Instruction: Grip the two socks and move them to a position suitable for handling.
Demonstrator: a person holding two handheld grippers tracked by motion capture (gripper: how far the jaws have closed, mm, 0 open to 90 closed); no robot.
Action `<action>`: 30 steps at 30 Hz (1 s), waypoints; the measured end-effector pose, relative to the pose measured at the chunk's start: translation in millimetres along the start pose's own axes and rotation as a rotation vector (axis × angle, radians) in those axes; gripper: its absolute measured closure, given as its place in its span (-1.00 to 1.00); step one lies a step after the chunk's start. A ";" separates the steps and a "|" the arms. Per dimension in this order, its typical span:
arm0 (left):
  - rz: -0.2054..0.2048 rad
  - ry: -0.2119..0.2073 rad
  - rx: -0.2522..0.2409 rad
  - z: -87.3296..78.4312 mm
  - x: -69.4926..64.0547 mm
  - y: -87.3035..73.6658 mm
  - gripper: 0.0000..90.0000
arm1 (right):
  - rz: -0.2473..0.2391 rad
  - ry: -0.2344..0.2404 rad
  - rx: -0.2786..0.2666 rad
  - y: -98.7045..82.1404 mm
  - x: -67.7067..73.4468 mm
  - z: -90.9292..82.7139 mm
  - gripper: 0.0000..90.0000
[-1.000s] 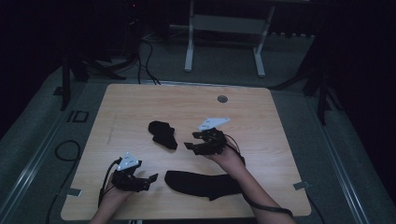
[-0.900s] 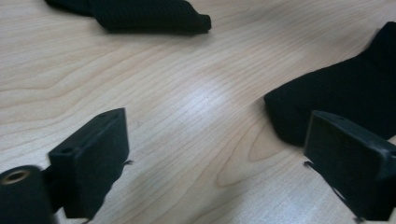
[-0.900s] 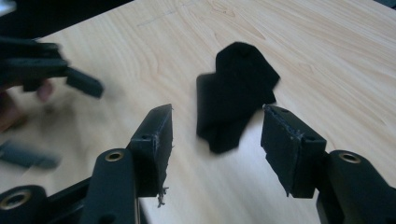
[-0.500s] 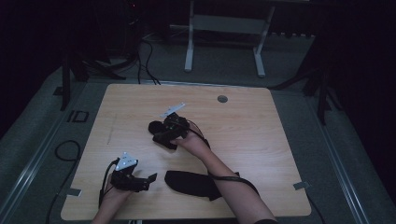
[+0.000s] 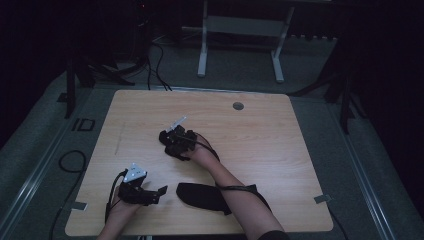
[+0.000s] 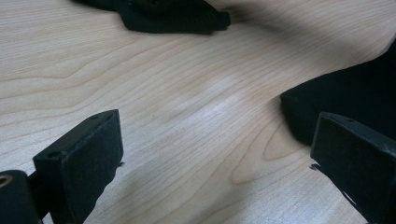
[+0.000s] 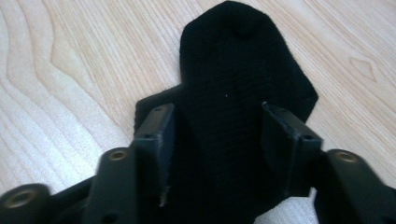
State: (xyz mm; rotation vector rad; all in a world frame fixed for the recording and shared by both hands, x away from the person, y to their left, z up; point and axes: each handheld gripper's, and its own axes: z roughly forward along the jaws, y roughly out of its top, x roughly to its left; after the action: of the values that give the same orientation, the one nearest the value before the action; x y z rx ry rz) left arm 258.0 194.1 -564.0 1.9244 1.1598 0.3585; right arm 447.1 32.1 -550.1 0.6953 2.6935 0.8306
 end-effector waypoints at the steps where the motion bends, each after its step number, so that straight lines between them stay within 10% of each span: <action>1: 0.000 0.002 0.000 0.1 -0.2 0.1 -0.94 | 0.002 -0.002 -0.008 -1.0 0.7 -0.2 0.15; 9: 0.002 0.000 0.006 1.7 -0.7 0.2 -0.91 | -0.011 -0.056 -0.012 -0.6 3.6 -1.7 0.74; 30: -0.010 0.006 -0.001 5.9 -1.4 6.4 -0.88 | 0.026 0.049 -0.203 -13.7 -0.9 -98.8 0.79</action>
State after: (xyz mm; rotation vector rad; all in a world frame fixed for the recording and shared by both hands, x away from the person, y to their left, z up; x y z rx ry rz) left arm 264.6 188.5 -562.4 1.9174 1.1723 0.3599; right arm 407.8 -24.4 -477.9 0.6722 2.5980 1.1218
